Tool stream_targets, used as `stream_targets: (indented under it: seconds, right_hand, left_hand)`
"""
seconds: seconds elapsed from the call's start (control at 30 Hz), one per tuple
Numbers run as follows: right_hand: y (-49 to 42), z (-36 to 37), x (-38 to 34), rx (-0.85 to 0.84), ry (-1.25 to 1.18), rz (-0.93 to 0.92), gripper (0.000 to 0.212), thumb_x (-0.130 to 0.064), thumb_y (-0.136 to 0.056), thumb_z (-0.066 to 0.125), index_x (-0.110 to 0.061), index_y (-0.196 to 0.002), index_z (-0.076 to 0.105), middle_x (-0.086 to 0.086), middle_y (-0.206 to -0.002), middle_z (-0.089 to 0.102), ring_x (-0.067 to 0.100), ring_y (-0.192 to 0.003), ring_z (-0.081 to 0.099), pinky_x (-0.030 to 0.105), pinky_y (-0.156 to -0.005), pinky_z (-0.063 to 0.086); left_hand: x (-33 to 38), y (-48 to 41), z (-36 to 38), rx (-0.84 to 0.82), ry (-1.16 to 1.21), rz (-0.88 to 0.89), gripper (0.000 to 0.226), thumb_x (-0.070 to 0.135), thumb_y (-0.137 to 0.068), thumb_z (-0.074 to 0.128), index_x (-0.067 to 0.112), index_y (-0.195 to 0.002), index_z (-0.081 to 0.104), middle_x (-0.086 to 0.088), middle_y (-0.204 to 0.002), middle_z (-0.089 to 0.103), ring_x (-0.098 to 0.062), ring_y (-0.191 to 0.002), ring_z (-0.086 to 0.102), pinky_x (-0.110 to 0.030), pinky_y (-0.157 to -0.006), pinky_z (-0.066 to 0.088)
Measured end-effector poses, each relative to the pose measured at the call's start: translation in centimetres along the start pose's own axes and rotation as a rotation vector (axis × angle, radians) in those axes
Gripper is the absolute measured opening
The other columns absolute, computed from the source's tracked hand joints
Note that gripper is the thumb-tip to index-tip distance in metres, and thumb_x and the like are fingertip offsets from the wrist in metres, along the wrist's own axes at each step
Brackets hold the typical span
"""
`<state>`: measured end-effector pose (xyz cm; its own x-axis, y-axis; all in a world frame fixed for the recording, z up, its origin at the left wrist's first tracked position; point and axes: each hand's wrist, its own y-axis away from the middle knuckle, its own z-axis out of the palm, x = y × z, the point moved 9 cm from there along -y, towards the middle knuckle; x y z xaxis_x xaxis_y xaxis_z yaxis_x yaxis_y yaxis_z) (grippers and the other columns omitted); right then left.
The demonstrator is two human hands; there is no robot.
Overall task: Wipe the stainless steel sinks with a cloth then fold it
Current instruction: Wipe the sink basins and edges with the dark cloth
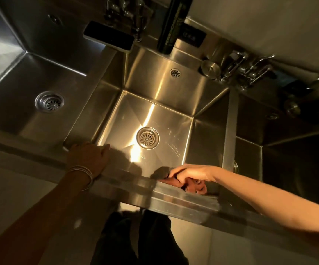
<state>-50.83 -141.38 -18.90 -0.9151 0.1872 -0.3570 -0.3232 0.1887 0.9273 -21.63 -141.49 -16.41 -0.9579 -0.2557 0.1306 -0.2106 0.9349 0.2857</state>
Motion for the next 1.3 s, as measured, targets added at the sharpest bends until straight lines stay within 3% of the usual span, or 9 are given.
stream_targets:
  seconds: [0.13, 0.27, 0.47, 0.6, 0.83, 0.97, 1.1, 1.2, 1.3]
  right_hand:
    - [2.7, 2.1, -8.8, 0.323, 0.306, -0.337, 0.036, -0.025, -0.087, 0.056, -0.028, -0.123, 0.057, 0.006, -0.133, 0.051, 0.027, -0.118, 0.051, 0.037, -0.102, 0.040]
    - [4.3, 6.4, -10.1, 0.782, 0.831, -0.442, 0.052, -0.034, -0.081, 0.065, -0.034, -0.128, 0.044, 0.004, -0.138, 0.041, 0.036, -0.110, 0.054, 0.047, -0.082, 0.049]
    - [12.8, 5.4, 7.0, 1.103, 0.750, -0.190, 0.033, -0.052, -0.084, 0.045, -0.036, -0.110, 0.059, -0.004, -0.125, 0.053, 0.029, -0.097, 0.058, 0.039, -0.067, 0.050]
    - [13.9, 6.5, 6.2, 1.260, 0.596, -0.097, 0.035, -0.049, -0.083, 0.044, -0.032, -0.106, 0.065, -0.004, -0.118, 0.059, 0.024, -0.092, 0.054, 0.035, -0.069, 0.047]
    - [6.1, 9.7, -13.9, 1.175, 0.654, -0.468, 0.031, -0.046, -0.081, 0.050, -0.032, -0.105, 0.065, -0.005, -0.115, 0.057, 0.027, -0.095, 0.051, 0.038, -0.075, 0.042]
    - [3.1, 10.6, -20.4, 1.061, 0.716, -0.526, 0.035, -0.045, -0.089, 0.047, -0.029, -0.117, 0.060, 0.000, -0.124, 0.052, 0.031, -0.108, 0.045, 0.045, -0.086, 0.039]
    - [4.9, 10.0, -16.3, 1.125, 0.761, -0.526, 0.033, -0.047, -0.082, 0.053, -0.034, -0.111, 0.063, -0.005, -0.116, 0.057, 0.029, -0.099, 0.053, 0.041, -0.077, 0.044]
    - [7.7, 8.6, -7.4, 1.178, 0.728, -0.411, 0.033, -0.052, -0.077, 0.050, -0.040, -0.104, 0.064, -0.011, -0.112, 0.059, 0.023, -0.092, 0.056, 0.037, -0.072, 0.047]
    - [11.4, 7.0, 4.2, 1.237, 0.649, -0.240, 0.035, -0.051, -0.078, 0.049, -0.038, -0.106, 0.064, -0.009, -0.118, 0.059, 0.024, -0.097, 0.056, 0.037, -0.072, 0.047]
  left_hand:
    - [0.7, 0.9, -0.9, 0.016, -0.102, 0.100, 0.029, 0.013, -0.083, 0.042, 0.009, -0.074, 0.070, -0.018, -0.058, 0.062, -0.034, -0.058, 0.059, -0.036, -0.057, 0.045]
    - [0.4, 1.1, -0.8, 0.035, -0.022, 0.168, 0.028, 0.020, -0.096, 0.038, 0.015, -0.115, 0.059, -0.013, -0.105, 0.066, -0.033, -0.101, 0.057, -0.038, -0.081, 0.046]
    - [1.3, 2.9, -2.0, 0.122, 0.052, 0.302, 0.033, 0.021, -0.096, 0.036, 0.017, -0.113, 0.063, -0.005, -0.114, 0.063, -0.023, -0.111, 0.051, -0.036, -0.091, 0.038]
    - [1.1, 5.5, -2.5, 0.187, 0.250, 0.333, 0.057, 0.037, -0.089, 0.018, 0.017, -0.107, 0.068, -0.005, -0.106, 0.066, -0.025, -0.108, 0.056, -0.040, -0.094, 0.039]
    - [-5.0, 6.9, -5.7, 0.328, 0.494, 0.090, 0.038, 0.018, -0.098, 0.031, 0.007, -0.113, 0.065, -0.013, -0.116, 0.064, -0.030, -0.116, 0.051, -0.046, -0.102, 0.036]
    - [-6.9, 7.0, -5.8, 0.317, 0.425, 0.072, 0.058, 0.036, -0.091, 0.020, 0.005, -0.111, 0.066, -0.014, -0.114, 0.065, -0.031, -0.112, 0.054, -0.044, -0.100, 0.037]
    - [-4.3, 7.4, -6.1, 0.312, 0.354, 0.137, 0.048, 0.035, -0.094, 0.027, 0.011, -0.115, 0.064, -0.008, -0.118, 0.063, -0.027, -0.116, 0.050, -0.044, -0.100, 0.037]
    - [-0.7, 7.7, -5.2, 0.278, 0.315, 0.181, 0.033, 0.022, -0.098, 0.039, 0.013, -0.119, 0.062, -0.006, -0.122, 0.061, -0.024, -0.121, 0.047, -0.043, -0.102, 0.034]
    - [3.7, 8.4, -3.7, 0.262, 0.294, 0.277, 0.044, 0.032, -0.093, 0.032, 0.011, -0.113, 0.065, -0.006, -0.115, 0.064, -0.026, -0.113, 0.054, -0.043, -0.095, 0.040]
